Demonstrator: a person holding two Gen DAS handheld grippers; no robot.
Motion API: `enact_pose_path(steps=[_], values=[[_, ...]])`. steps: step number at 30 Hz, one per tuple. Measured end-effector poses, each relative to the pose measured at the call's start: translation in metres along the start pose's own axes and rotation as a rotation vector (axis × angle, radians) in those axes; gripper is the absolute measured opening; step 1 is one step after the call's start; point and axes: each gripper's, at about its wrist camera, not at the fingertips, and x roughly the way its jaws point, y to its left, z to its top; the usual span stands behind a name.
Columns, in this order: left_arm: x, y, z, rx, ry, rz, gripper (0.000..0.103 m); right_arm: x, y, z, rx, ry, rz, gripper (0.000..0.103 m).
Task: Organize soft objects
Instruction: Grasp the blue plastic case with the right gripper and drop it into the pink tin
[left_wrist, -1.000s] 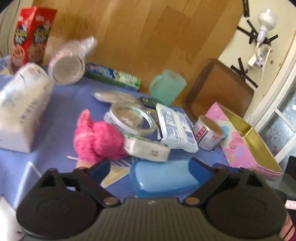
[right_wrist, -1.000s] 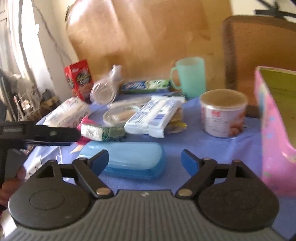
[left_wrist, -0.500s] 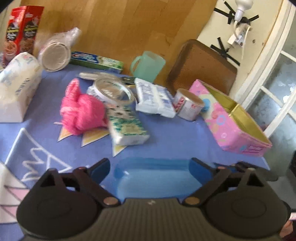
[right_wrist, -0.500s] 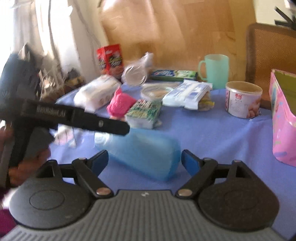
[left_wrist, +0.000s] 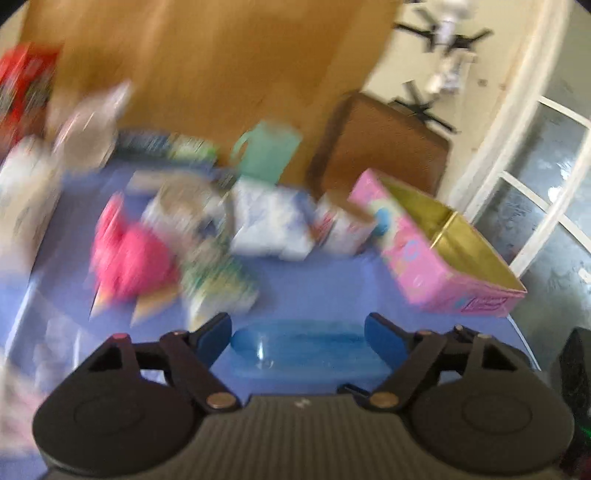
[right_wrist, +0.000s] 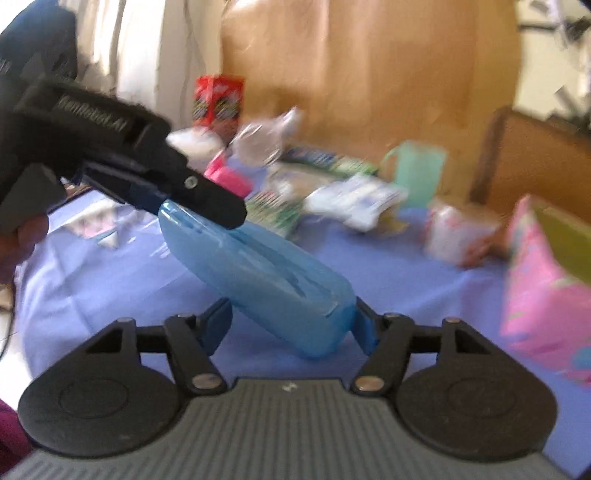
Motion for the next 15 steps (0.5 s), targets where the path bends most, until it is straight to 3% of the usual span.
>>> enact_pose_path(steps=[5,9,12,15], values=[[0.028,-0.075,0.053,0.151,-0.098,-0.134,0.081,-0.027,-0.053,0.009,0.007,-0.080,-0.233,0.059],[0.066,-0.137,0.078,0.246,-0.138,-0.220,0.081,-0.044,-0.107,0.009,0.057,-0.097,-0.390,0.059],[0.100,-0.179,0.089,0.269,-0.143,-0.235,0.082,-0.045,-0.141,0.006,0.057,-0.087,-0.517,0.059],[0.129,-0.197,0.087,0.251,-0.090,-0.201,0.082,-0.039,-0.171,-0.003,0.086,-0.027,-0.635,0.060]])
